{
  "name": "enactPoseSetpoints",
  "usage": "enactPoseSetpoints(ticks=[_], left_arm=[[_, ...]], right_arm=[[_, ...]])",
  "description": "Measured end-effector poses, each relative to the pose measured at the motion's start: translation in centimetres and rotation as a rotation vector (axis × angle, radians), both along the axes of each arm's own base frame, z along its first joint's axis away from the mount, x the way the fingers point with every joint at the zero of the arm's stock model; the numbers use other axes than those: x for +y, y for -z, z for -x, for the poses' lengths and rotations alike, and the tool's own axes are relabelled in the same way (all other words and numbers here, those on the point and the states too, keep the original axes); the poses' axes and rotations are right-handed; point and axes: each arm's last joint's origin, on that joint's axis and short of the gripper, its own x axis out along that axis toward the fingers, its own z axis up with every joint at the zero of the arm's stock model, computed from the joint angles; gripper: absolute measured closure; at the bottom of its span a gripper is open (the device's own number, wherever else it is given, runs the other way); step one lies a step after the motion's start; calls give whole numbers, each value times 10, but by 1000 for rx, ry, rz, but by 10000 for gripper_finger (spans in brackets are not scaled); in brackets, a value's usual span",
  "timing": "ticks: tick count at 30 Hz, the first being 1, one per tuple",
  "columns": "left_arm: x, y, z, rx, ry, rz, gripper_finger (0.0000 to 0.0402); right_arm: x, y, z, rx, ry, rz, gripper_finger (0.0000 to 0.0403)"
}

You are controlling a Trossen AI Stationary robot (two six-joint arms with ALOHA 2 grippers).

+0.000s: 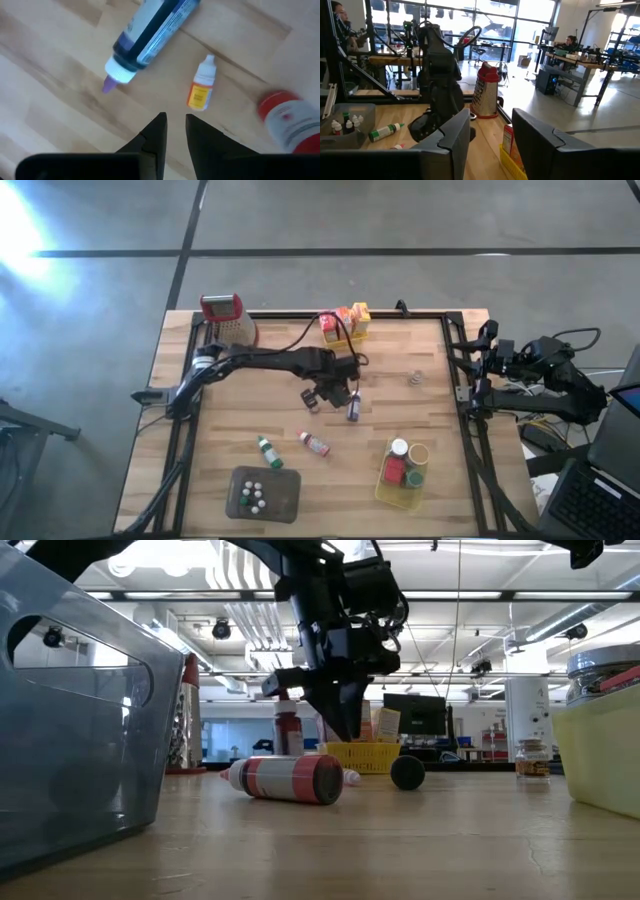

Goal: Pick & Place Kitchen Items
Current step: Put the orange food coloring bottle into the black bin

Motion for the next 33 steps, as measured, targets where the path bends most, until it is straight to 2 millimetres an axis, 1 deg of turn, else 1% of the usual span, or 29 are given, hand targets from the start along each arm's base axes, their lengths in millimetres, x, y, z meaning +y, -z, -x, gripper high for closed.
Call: enactPoseSetpoints(ticks=[8,12,15,18,25,30,33], left_arm=[[-30,-2,-3,-12,69,-1,325],[-38,-2,-3,-13,82,2,324],[-38,-1,-3,-13,60,13,324],[-35,4,-1,1,48,14,327],[-31,18,-6,13,38,15,328],[-31,20,-8,5,34,22,328],[-31,31,-7,42,18,35,328]], right_arm=[[0,0,0,0,0,0,237],[0,0,0,0,0,1,227],[0,0,0,0,0,2,220],[0,0,0,0,0,0,214],[0,0,0,0,0,2,202],[0,0,0,0,0,1,197],[0,0,0,0,0,2,195]])
